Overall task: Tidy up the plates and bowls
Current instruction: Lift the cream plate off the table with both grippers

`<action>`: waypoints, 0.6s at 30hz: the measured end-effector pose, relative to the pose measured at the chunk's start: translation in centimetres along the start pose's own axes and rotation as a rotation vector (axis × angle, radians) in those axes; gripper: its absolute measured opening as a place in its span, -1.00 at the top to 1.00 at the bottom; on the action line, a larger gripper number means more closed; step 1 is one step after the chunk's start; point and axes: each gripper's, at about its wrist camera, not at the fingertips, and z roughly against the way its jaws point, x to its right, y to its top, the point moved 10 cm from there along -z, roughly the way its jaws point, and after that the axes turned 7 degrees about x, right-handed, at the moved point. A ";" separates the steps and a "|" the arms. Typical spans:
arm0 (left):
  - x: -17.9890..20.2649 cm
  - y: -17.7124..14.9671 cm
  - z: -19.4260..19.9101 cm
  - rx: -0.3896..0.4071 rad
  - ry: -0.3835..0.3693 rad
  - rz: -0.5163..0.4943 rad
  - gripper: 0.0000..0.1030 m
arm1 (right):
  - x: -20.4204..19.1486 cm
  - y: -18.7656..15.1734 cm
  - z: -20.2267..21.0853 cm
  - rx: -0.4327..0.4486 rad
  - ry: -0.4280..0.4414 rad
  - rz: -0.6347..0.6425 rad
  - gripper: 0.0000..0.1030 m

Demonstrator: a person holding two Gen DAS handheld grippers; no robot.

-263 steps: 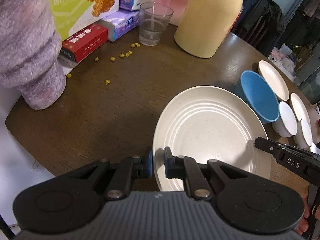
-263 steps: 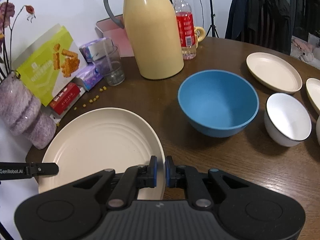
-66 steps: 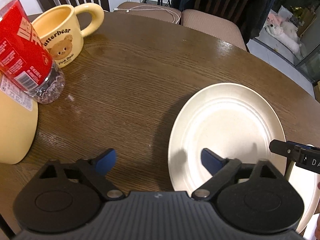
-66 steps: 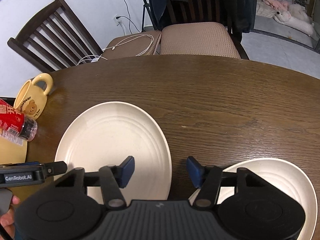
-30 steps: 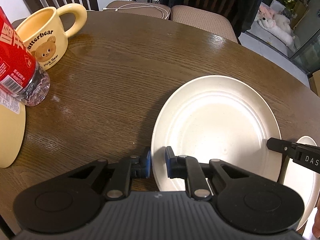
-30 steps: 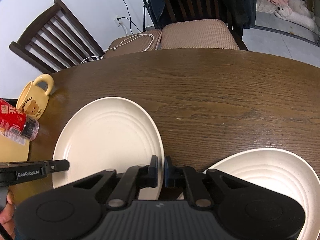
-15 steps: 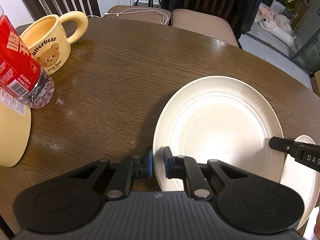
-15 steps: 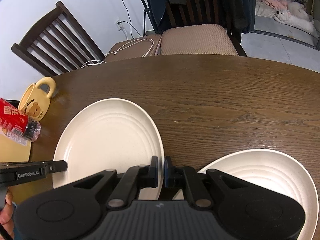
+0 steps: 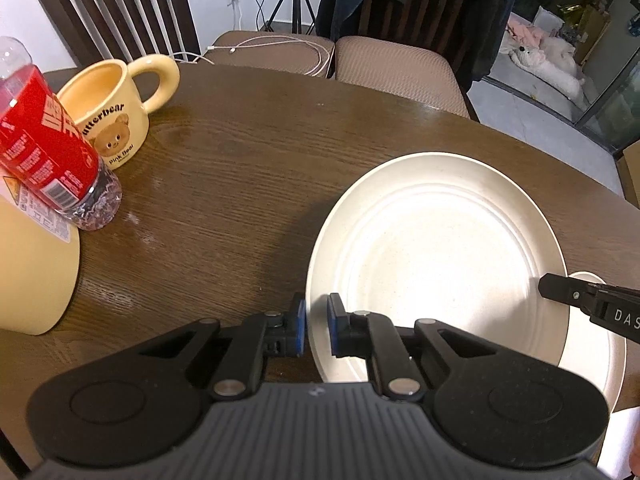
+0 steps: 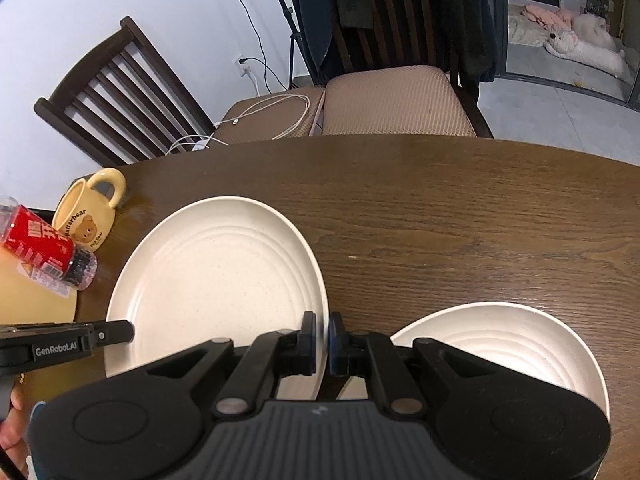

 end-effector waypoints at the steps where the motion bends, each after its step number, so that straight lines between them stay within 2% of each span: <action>1: 0.0 0.0 0.3 0.004 -0.001 -0.002 0.77 | 0.0 0.0 0.2 0.003 -0.001 0.001 0.89; 18: 0.1 -1.1 5.7 0.048 -0.003 -0.023 0.77 | -1.5 -0.6 5.6 0.044 0.004 -0.011 0.88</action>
